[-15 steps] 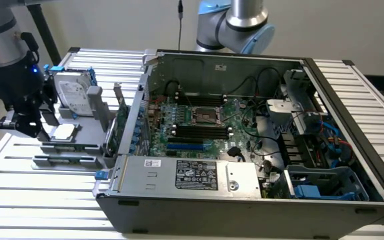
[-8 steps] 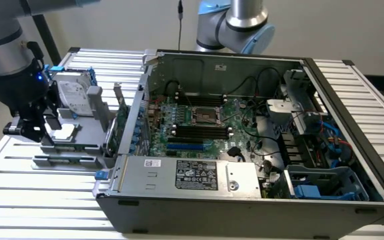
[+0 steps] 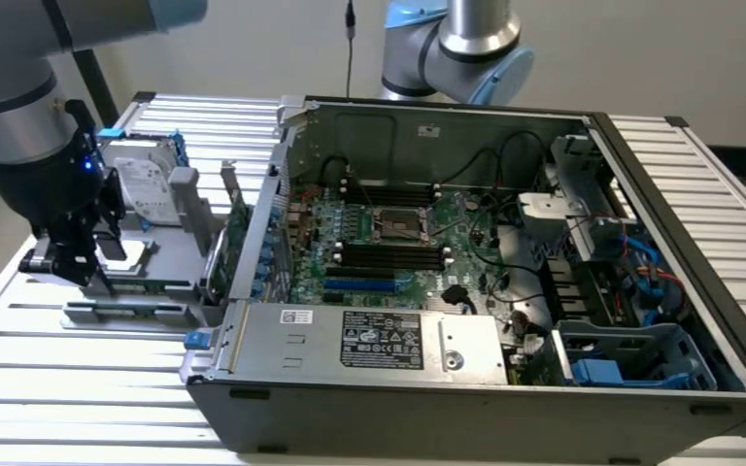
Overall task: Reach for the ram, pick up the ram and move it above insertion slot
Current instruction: 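Pick up the ram and move it above insertion slot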
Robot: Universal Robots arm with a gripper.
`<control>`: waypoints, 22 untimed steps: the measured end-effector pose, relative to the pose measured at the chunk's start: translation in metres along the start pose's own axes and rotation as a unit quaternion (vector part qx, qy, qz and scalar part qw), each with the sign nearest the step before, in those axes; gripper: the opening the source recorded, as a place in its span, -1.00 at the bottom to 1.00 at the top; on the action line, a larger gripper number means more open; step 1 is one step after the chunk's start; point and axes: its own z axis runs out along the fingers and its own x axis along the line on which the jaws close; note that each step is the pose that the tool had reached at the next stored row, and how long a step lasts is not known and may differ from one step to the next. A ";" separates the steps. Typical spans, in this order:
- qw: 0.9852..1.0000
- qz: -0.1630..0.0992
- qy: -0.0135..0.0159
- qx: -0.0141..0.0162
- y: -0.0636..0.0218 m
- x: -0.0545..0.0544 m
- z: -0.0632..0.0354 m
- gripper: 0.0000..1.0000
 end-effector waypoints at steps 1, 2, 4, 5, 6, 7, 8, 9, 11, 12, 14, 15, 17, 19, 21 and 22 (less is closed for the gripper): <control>1.000 0.000 0.000 0.000 -0.0003 0.000 0.0018 -0.04; 1.000 0.000 0.000 0.000 -0.0007 0.000 0.0036 -0.04; 1.000 0.000 0.000 0.000 -0.0012 0.000 0.0071 -0.04; 1.000 0.000 0.000 0.000 -0.0015 0.000 0.0090 -0.04; 1.000 0.000 0.000 0.000 -0.0018 0.000 0.0108 -0.04; 1.000 0.000 0.000 0.000 -0.0020 0.001 0.0126 -0.04; 1.000 0.000 0.000 0.000 -0.0023 0.001 0.0144 -0.04; 1.000 0.000 0.000 0.000 -0.0025 0.001 0.0162 -0.04; 1.000 0.000 0.000 0.000 -0.0029 0.001 0.0199 -0.04; 1.000 0.000 0.000 0.000 -0.0031 0.001 0.0217 -0.04; 1.000 0.000 0.000 0.000 -0.0035 0.002 0.0253 -0.04; 1.000 0.000 0.000 0.000 -0.0037 0.002 0.0271 -0.04; 1.000 0.000 0.000 0.000 -0.0040 0.002 0.0307 -0.04; 1.000 0.000 0.000 0.000 -0.0044 0.002 0.0344 -0.04; 1.000 0.000 0.000 0.000 -0.0047 0.003 0.0381 -0.04; 1.000 0.000 0.000 0.000 -0.0049 0.003 0.0399 -0.04</control>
